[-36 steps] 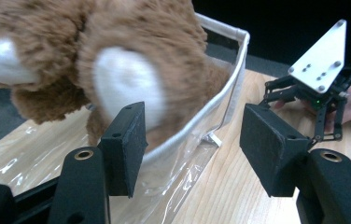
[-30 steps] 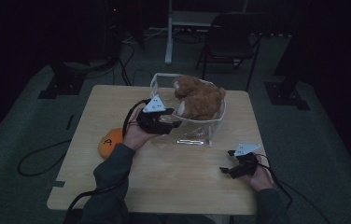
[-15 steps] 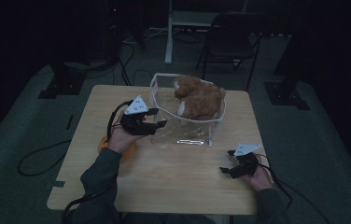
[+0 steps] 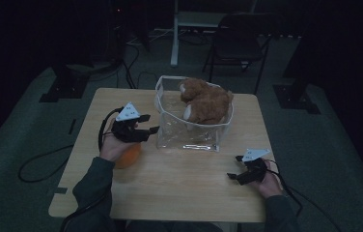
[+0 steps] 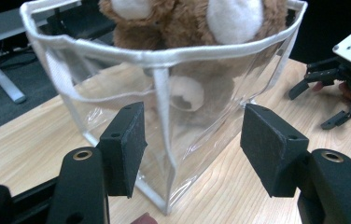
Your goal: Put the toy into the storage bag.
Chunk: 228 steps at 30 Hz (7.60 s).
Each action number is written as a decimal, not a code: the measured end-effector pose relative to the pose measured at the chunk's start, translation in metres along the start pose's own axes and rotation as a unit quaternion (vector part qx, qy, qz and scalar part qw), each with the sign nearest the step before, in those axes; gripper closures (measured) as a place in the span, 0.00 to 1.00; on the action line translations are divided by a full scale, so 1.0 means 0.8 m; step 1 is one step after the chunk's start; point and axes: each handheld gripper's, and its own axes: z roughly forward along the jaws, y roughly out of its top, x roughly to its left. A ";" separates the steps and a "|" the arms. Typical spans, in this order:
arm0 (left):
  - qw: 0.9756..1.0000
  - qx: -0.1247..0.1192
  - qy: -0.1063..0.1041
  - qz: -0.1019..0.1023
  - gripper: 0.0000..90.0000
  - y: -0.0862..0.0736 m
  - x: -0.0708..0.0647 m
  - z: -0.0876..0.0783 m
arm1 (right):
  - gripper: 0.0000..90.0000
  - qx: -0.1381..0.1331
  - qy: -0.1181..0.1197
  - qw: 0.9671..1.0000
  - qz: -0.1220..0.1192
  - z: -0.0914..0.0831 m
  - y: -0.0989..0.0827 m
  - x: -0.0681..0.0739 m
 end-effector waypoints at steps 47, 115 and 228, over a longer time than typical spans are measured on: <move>0.992 0.008 0.059 -0.109 0.46 -0.093 0.053 -0.056 | 0.14 0.001 -0.001 1.000 0.002 0.000 0.000 0.001; 0.979 0.091 0.036 -0.181 0.18 -0.164 0.057 -0.040 | 0.14 0.001 -0.001 1.000 0.001 0.000 0.000 0.000; 0.991 -0.071 0.056 -0.099 0.69 -0.068 0.027 -0.076 | 0.14 0.001 0.000 1.000 0.002 0.000 0.000 0.000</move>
